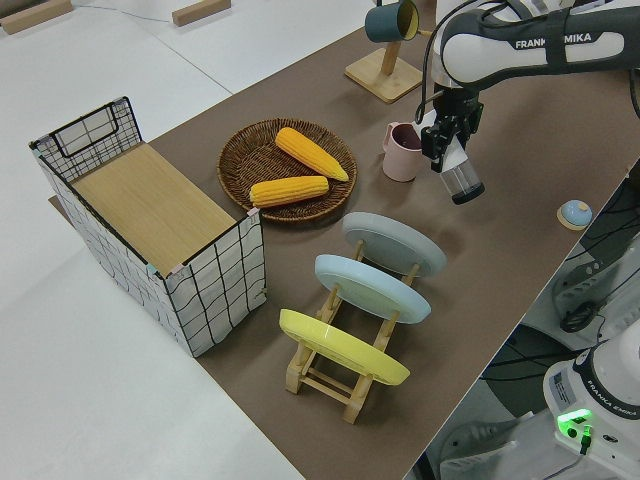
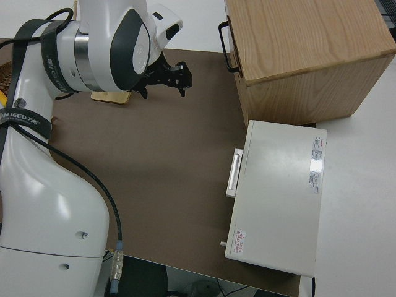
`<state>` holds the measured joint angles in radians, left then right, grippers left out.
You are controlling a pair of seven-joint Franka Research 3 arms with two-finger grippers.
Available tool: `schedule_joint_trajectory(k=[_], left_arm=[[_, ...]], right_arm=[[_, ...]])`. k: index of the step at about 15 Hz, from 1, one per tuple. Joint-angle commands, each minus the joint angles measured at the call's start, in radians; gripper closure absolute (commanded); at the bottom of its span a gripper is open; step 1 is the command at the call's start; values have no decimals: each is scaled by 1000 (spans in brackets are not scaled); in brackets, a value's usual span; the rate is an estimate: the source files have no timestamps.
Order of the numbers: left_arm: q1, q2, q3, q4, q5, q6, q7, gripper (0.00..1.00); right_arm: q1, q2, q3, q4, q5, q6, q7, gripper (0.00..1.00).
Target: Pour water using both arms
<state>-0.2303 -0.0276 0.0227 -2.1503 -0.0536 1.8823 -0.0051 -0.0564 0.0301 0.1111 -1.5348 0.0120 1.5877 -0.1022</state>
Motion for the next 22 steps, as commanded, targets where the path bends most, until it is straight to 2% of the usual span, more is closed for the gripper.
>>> schedule_joint_trajectory(k=[1,22], left_arm=[[-1,6,6,49,-12,-60,-7,1000],[-1,21,16,101,-12,-123,-10,1000]], right_arm=[[0,4,2,13,-13,-18,-2,17],[0,4,2,15,-13,-18,-2,17]])
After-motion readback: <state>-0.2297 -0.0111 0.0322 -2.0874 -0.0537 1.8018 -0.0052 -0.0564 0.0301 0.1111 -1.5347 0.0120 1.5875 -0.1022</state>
